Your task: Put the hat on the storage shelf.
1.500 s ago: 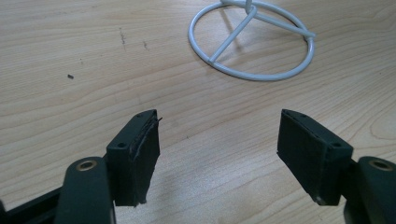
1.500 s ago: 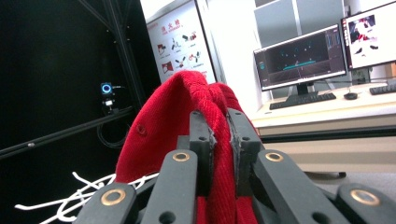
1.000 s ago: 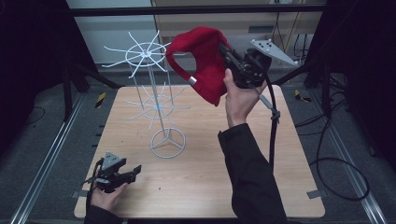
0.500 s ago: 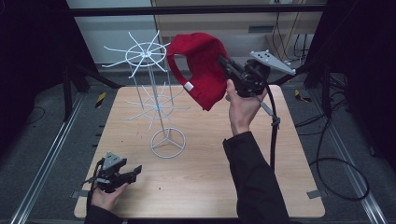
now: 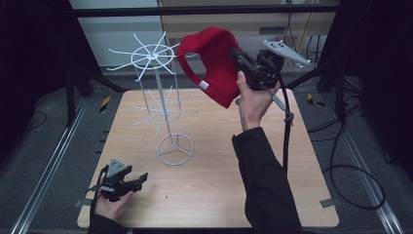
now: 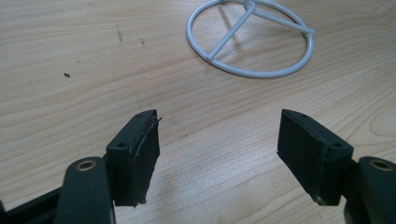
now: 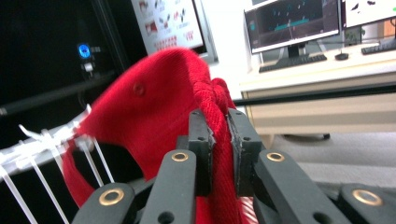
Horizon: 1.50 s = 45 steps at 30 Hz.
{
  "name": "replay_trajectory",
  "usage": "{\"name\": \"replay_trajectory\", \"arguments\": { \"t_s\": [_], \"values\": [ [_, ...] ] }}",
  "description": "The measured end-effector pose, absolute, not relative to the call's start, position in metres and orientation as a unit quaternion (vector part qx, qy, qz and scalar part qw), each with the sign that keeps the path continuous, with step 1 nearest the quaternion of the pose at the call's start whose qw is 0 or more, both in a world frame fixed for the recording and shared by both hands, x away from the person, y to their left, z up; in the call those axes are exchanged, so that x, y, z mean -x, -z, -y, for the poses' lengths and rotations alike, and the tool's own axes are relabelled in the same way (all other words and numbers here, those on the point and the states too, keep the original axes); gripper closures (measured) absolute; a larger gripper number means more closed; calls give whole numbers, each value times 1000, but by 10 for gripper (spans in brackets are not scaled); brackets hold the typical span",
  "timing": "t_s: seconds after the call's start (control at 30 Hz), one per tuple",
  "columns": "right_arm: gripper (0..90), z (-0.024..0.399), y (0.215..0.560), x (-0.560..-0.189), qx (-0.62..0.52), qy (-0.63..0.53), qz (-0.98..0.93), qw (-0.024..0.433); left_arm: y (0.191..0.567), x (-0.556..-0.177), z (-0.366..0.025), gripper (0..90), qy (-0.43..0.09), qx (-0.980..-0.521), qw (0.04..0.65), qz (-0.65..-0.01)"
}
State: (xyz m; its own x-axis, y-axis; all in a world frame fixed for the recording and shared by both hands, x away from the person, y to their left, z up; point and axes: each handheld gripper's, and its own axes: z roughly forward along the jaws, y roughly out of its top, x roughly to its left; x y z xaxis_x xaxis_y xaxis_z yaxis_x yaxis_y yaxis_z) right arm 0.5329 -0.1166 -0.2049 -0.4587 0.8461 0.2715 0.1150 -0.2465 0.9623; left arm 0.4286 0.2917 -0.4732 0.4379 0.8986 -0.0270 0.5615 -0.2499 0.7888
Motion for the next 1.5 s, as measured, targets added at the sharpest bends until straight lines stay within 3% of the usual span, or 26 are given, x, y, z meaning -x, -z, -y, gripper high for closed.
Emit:
{"name": "replay_trajectory", "arguments": {
  "t_s": [0.27,0.6,0.83,0.97,1.5],
  "values": [
    [782,110,233,-542,-444,-633,-580,257,474,-429,-290,289,-221,-761,377,-480],
    [606,107,258,-532,-420,-631,-602,251,474,-429,-290,289,-222,-761,377,-479],
    [306,120,266,-513,-394,-642,-594,283,474,-429,-291,289,-224,-759,376,-482],
    [214,137,276,-498,-388,-642,-589,300,474,-429,-291,289,-225,-758,376,-482],
    [154,189,402,-456,-426,-555,-652,293,475,-430,-290,288,-235,-760,375,-476]
  ]
}}
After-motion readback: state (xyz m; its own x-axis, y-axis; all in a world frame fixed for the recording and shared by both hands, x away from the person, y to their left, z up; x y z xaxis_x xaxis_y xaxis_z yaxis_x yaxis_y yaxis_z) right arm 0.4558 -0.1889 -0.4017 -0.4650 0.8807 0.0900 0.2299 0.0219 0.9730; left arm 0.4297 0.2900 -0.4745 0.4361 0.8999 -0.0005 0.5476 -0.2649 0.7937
